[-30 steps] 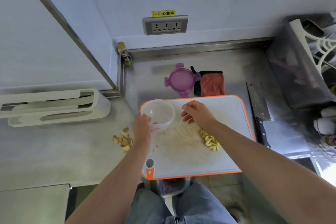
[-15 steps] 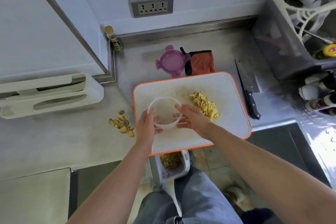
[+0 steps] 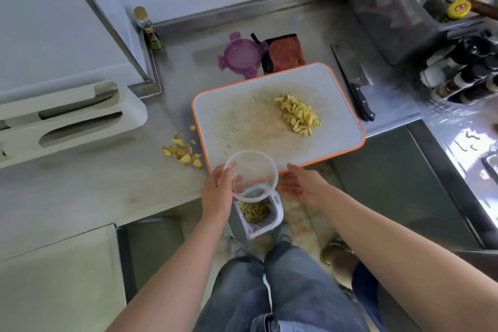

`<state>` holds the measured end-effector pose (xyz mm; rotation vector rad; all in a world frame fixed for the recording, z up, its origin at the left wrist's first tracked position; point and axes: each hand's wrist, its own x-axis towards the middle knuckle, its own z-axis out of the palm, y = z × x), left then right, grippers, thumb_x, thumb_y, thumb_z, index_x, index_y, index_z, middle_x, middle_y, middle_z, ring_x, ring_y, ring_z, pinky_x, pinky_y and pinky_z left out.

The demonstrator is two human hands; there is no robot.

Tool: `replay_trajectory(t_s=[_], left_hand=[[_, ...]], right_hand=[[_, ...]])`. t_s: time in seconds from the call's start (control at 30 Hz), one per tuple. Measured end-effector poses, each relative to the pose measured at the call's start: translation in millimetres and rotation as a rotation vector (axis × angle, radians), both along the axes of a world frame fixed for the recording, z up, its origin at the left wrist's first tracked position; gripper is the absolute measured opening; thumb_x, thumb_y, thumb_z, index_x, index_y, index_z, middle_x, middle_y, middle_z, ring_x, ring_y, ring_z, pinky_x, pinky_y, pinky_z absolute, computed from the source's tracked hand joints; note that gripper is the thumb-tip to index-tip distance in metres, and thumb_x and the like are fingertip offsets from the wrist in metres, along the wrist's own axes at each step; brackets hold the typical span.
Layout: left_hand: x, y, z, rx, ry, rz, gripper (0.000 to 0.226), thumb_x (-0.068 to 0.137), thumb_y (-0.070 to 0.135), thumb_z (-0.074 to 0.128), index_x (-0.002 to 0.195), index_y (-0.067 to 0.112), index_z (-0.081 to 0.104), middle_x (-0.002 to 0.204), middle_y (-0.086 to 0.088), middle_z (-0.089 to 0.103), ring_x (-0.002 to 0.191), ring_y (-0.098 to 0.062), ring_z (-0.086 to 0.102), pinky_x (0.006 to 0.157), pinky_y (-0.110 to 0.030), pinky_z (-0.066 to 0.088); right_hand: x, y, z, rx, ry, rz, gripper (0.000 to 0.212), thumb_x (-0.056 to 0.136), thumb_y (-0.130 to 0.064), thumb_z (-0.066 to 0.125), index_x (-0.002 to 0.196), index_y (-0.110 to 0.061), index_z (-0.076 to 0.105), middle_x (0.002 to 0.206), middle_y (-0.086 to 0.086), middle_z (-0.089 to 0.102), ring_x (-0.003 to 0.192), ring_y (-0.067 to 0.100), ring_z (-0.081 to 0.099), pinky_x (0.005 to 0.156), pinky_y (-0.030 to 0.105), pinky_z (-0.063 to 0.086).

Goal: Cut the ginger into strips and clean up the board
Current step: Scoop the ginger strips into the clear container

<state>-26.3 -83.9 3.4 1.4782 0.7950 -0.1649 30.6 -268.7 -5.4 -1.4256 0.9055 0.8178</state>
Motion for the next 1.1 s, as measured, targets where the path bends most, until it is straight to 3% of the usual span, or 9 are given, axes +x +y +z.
replay_trajectory(t_s=[0.1,0.23,0.33,0.47,0.53,0.67,0.77,0.97,1.1], left_hand=[[-14.9,-1.1,-7.5,0.058,-0.002,-0.176,0.02,0.095,0.033,0.055,0.103,0.025,0.072,0.093,0.006,0.073,0.085,-0.001,0.068,0.068,-0.018,0.051],[-32.4,-8.6,-23.4,0.125,0.035,-0.303,0.023,0.09,0.04,0.053,0.098,0.03,0.071,0.085,0.003,0.075,0.087,-0.013,0.07,0.079,-0.041,0.053],[-38.6,-17.7,-31.0,0.124,0.096,-0.285,0.018,0.094,0.041,0.054,0.098,0.032,0.07,0.085,0.004,0.074,0.081,-0.019,0.07,0.077,-0.047,0.057],[-41.5,-31.8,-35.5,0.091,0.153,-0.26,0.014,0.096,0.039,0.053,0.094,0.033,0.065,0.094,-0.002,0.072,0.084,-0.026,0.069,0.061,-0.038,0.056],[-43.0,-37.4,-39.4,0.083,0.185,-0.246,0.011,0.095,0.036,0.053,0.097,0.032,0.063,0.099,-0.004,0.07,0.088,-0.027,0.068,0.066,-0.041,0.058],[-46.8,-47.5,-46.5,-0.007,0.299,-0.194,0.028,0.095,0.024,0.053,0.122,0.016,0.057,0.115,-0.016,0.061,0.094,-0.033,0.065,0.06,-0.039,0.059],[-45.3,-56.0,-45.5,-0.123,0.313,-0.117,0.036,0.095,0.019,0.055,0.131,0.012,0.052,0.122,-0.019,0.057,0.095,-0.031,0.061,0.054,-0.032,0.059],[-36.1,-76.4,-41.0,-0.309,0.275,-0.091,0.029,0.095,0.016,0.06,0.122,0.021,0.051,0.114,-0.008,0.058,0.091,-0.024,0.065,0.061,-0.027,0.056],[-26.8,-85.3,-46.6,-0.408,0.274,-0.04,0.035,0.093,0.015,0.063,0.127,0.016,0.053,0.104,-0.01,0.064,0.083,-0.023,0.067,0.071,-0.035,0.059]], right_hand=[[3.6,-1.5,-6.3,0.093,-0.037,-0.197,0.028,0.098,-0.023,0.053,0.113,0.0,0.055,0.089,0.014,0.063,0.07,0.022,0.061,0.053,0.03,0.053],[8.0,-2.4,-14.6,0.061,-0.077,-0.258,0.013,0.098,-0.015,0.052,0.1,-0.003,0.055,0.078,0.012,0.059,0.067,0.02,0.058,0.062,0.031,0.055],[6.4,-5.2,-17.6,0.041,-0.096,-0.229,0.011,0.097,-0.014,0.055,0.09,-0.005,0.055,0.075,0.012,0.06,0.065,0.018,0.059,0.054,0.027,0.055],[5.8,-13.4,-19.6,0.002,-0.076,-0.154,0.015,0.093,-0.016,0.061,0.082,-0.008,0.056,0.071,0.007,0.057,0.056,0.013,0.051,0.039,0.018,0.045],[1.2,-14.6,-21.4,-0.032,-0.041,-0.068,0.02,0.092,-0.016,0.063,0.075,-0.011,0.054,0.066,0.004,0.052,0.052,0.011,0.042,0.034,0.016,0.036],[-10.8,-15.1,-19.2,-0.033,-0.022,0.064,0.021,0.094,-0.021,0.06,0.078,-0.007,0.06,0.064,0.004,0.053,0.049,0.01,0.037,0.031,0.017,0.025],[-8.7,-22.4,-4.7,-0.042,-0.04,0.333,0.033,0.096,-0.028,0.051,0.078,-0.004,0.064,0.066,0.007,0.061,0.047,0.01,0.041,0.032,0.018,0.023],[13.5,-39.9,8.9,-0.21,-0.559,0.474,0.024,0.093,-0.019,0.053,0.077,-0.009,0.069,0.066,0.003,0.064,0.052,0.012,0.053,0.049,0.02,0.041],[30.1,-52.0,-1.9,-0.387,-0.817,0.488,0.015,0.088,-0.012,0.055,0.088,-0.014,0.069,0.087,0.005,0.066,0.076,0.015,0.057,0.07,0.024,0.045]])
